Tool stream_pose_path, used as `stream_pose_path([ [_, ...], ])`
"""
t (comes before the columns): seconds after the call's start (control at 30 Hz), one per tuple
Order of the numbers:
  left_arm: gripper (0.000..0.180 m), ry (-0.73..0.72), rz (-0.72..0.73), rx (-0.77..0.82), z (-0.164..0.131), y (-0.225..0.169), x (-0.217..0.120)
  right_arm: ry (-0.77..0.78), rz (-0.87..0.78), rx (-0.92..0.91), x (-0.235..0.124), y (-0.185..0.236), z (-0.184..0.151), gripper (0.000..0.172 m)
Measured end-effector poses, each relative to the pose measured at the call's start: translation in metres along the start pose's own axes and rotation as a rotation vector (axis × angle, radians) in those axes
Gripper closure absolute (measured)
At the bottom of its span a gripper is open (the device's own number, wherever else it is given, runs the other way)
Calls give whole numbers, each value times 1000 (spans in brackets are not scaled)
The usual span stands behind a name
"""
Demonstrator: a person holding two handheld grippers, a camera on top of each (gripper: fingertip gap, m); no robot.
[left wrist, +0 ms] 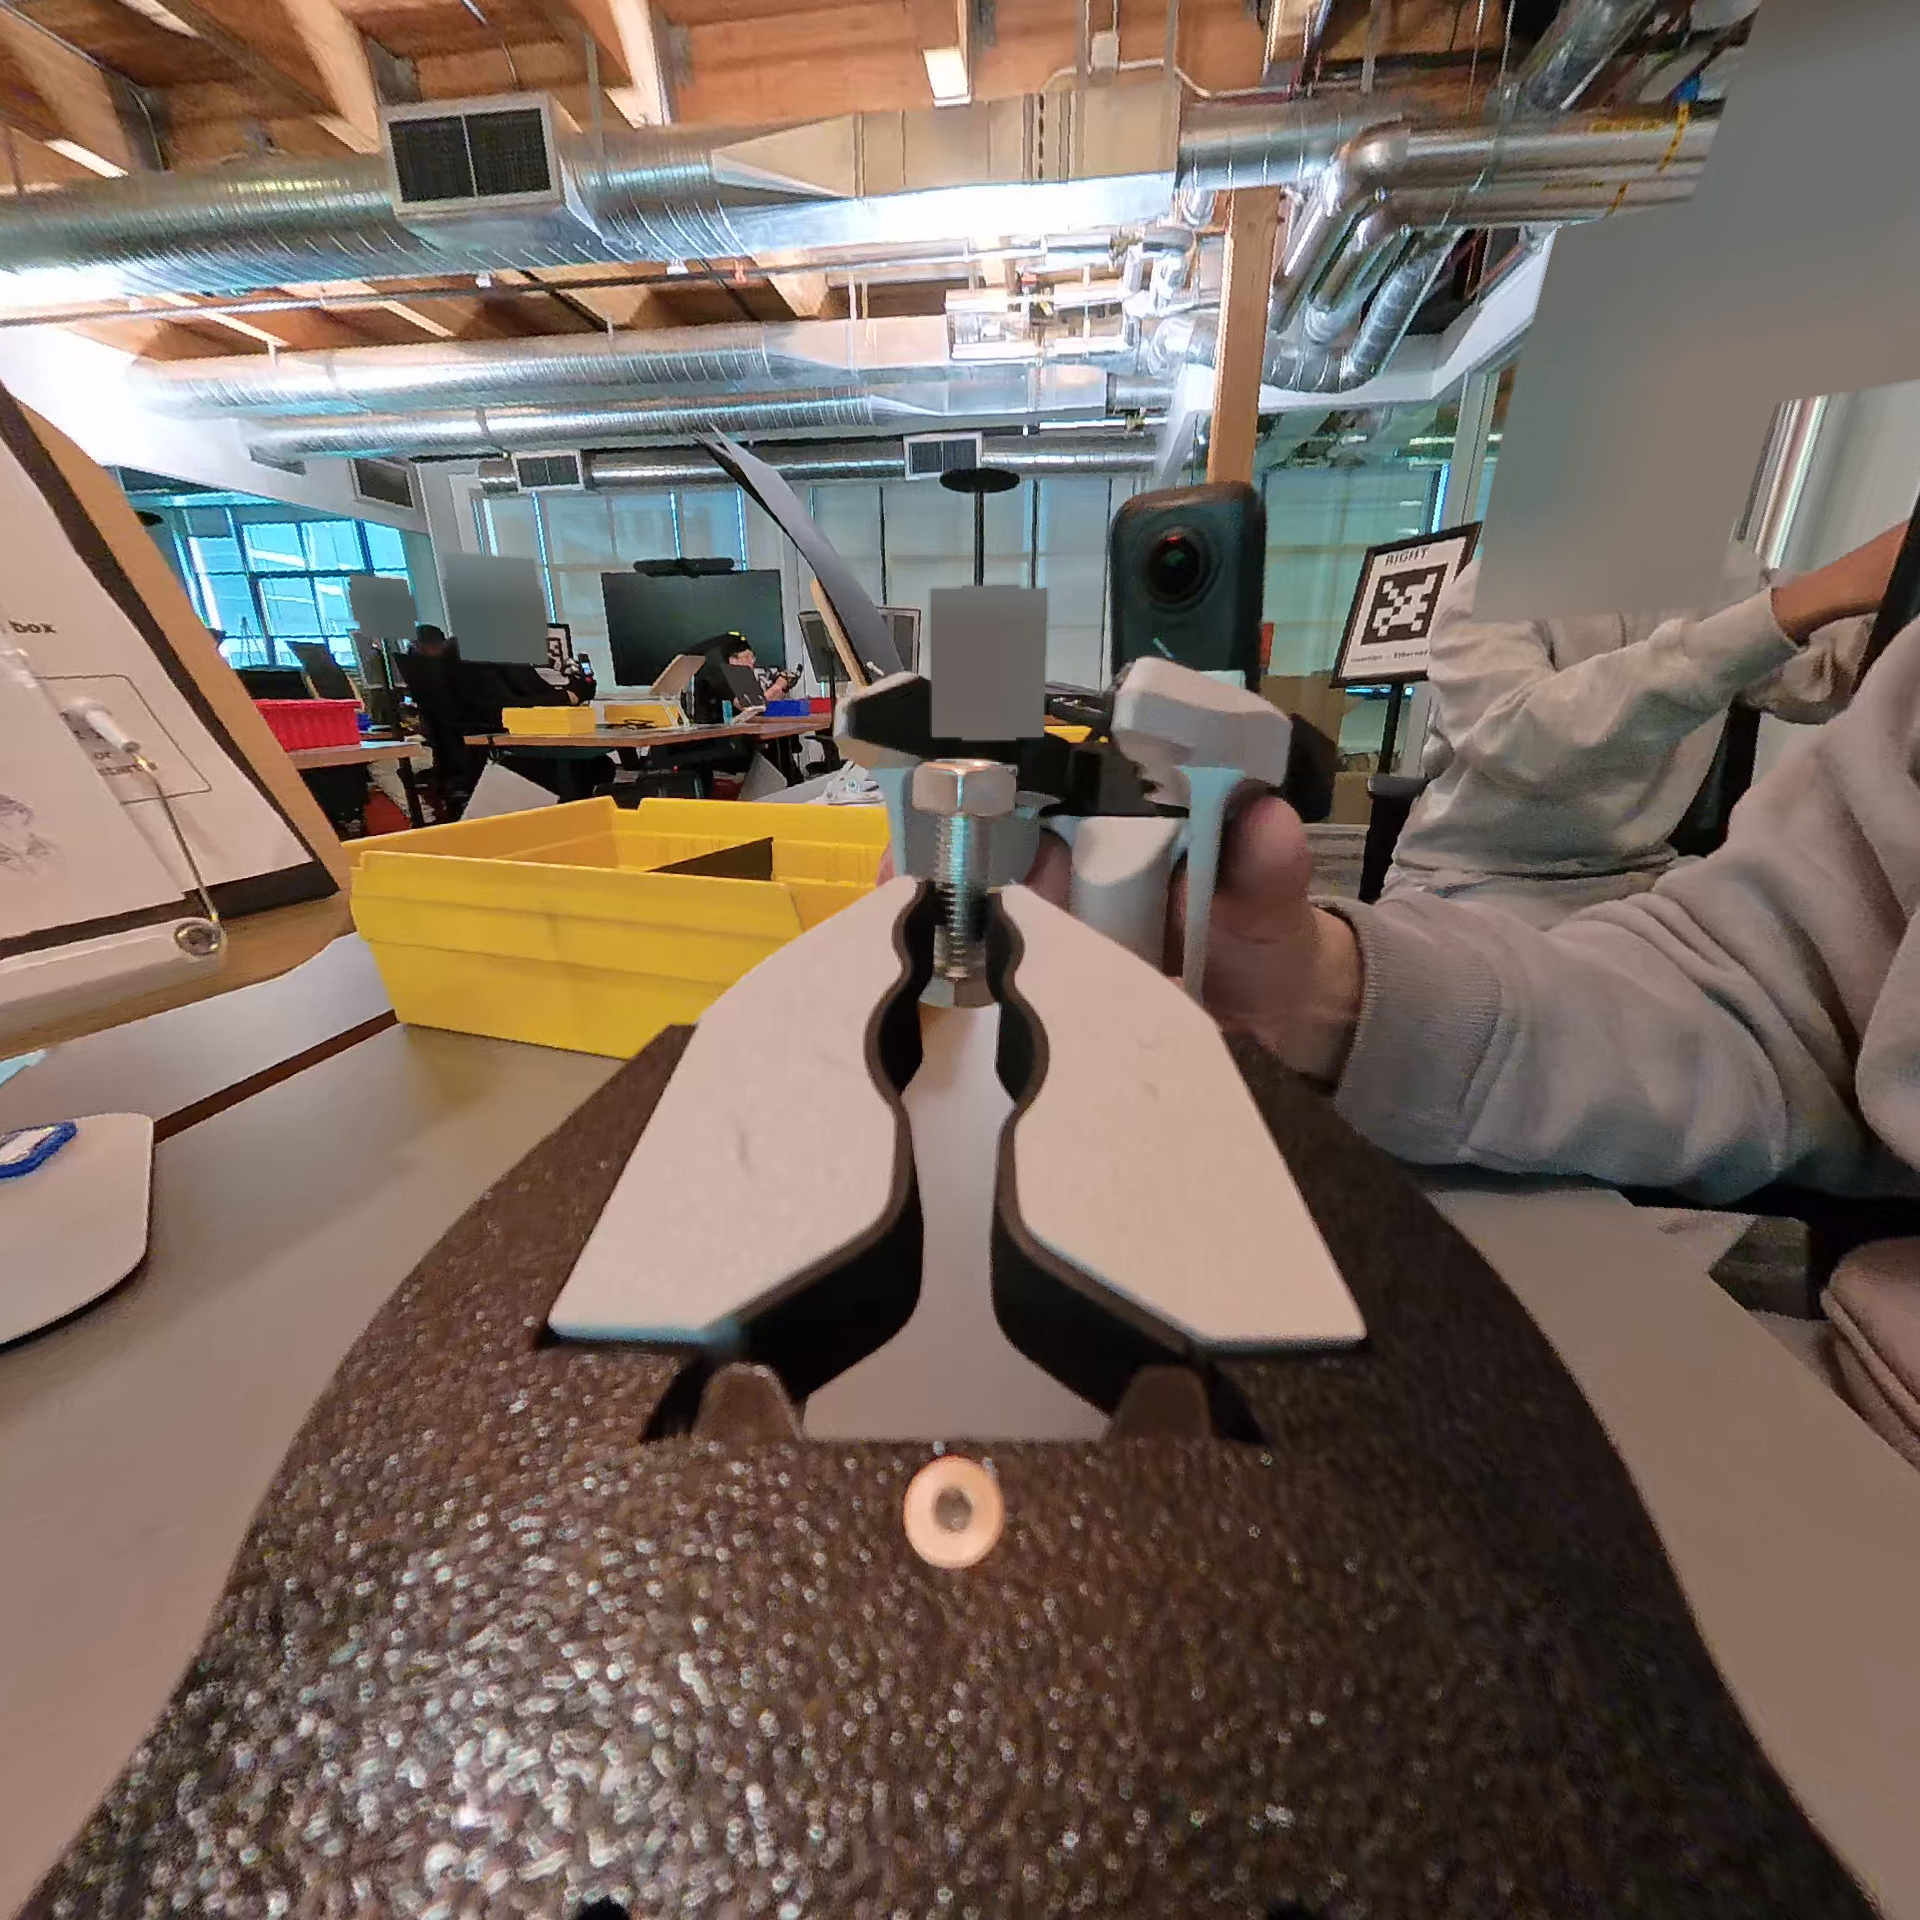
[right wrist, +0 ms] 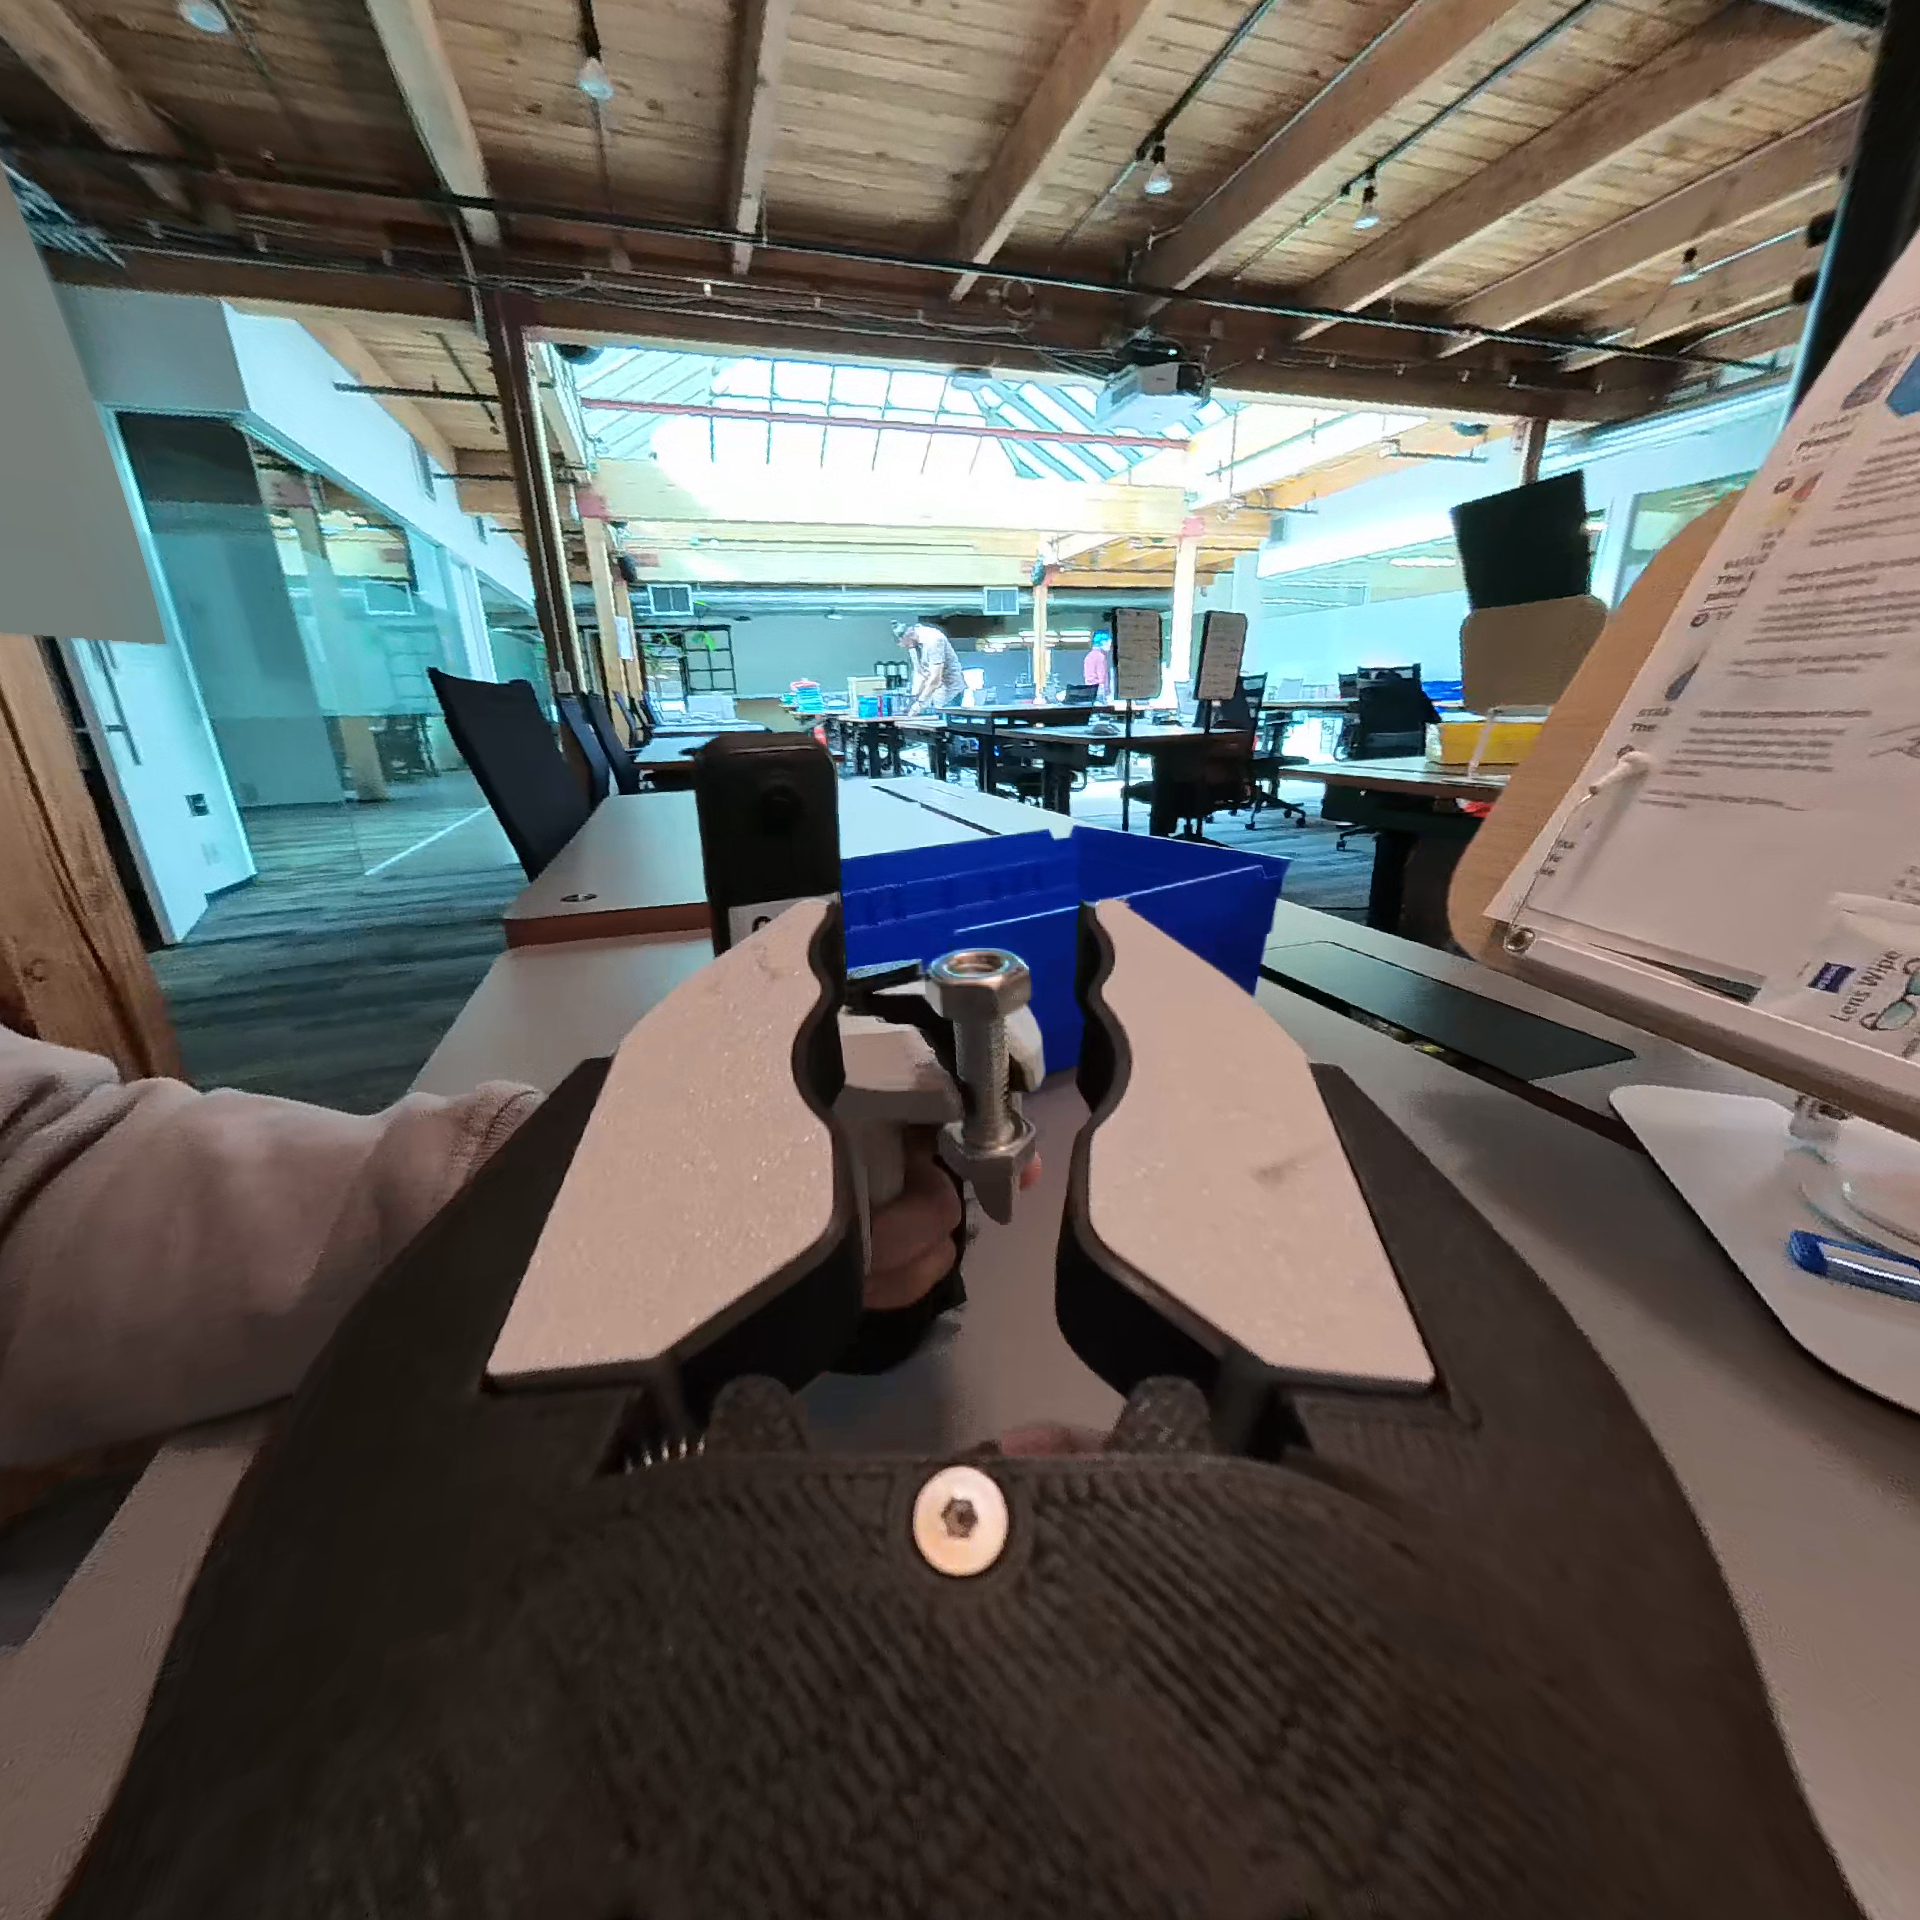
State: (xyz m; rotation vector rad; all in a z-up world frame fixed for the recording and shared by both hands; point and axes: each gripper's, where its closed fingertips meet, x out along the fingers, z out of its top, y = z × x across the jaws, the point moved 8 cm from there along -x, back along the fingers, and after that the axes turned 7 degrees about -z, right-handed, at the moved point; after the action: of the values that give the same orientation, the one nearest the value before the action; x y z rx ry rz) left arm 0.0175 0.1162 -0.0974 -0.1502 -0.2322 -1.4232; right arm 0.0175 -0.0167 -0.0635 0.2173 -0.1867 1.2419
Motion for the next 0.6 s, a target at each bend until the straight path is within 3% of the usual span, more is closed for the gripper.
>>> stream_pose_path([
  [0.23, 172, -6, 1, -1, 0, 0, 0, 38, -58, -41, 2, -1, -4, 146],
  [0.43, 172, -26, 24, -9, 2, 3, -4, 41, -92, -27, -4, -13, 0, 133],
  [0.6, 172, -61, 33, -13, 5, 5, -9, -2, -115, 34, -10, -21, 3, 135],
])
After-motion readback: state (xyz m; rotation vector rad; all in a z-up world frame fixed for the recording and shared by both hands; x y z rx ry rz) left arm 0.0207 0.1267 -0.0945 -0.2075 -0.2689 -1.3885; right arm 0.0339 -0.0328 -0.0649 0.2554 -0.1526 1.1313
